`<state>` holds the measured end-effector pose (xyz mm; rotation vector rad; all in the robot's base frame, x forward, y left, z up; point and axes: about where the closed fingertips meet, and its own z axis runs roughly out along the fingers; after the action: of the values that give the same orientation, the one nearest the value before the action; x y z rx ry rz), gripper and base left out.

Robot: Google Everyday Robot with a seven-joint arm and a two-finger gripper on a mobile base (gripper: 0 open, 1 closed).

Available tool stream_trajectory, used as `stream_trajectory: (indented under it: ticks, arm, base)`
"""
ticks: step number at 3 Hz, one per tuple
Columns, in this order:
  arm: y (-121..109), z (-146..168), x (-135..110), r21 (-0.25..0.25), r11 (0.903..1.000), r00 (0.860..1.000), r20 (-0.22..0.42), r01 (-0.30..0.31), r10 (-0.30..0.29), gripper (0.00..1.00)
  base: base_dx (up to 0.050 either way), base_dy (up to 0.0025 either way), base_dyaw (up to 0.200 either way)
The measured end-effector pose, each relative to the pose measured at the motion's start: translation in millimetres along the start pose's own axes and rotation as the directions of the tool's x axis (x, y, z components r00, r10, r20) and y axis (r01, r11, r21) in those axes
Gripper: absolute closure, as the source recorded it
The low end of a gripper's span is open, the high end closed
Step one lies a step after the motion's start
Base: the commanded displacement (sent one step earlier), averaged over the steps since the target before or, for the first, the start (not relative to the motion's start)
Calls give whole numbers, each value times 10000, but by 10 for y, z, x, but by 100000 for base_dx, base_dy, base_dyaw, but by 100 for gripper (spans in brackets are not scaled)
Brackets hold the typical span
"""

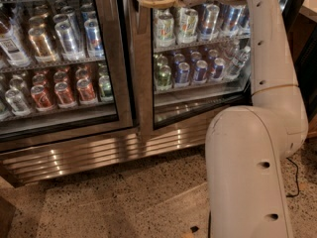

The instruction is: Open right fridge door

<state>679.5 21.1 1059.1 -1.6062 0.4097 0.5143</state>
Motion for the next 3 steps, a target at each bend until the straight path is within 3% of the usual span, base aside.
stream_trajectory:
  ticks: [1,2,3]
  arm:
    - [-8,-79,-5,25,9998,9987,-463,-195,196,35]
    - [4,-68,-31,26,9998,9987,-466,-197,197,11]
    - [31,-86,-43,45,9997,9981,-567,-240,242,0]
  base:
    - [0,0,0]
    - [0,0,0]
    - [0,0,0]
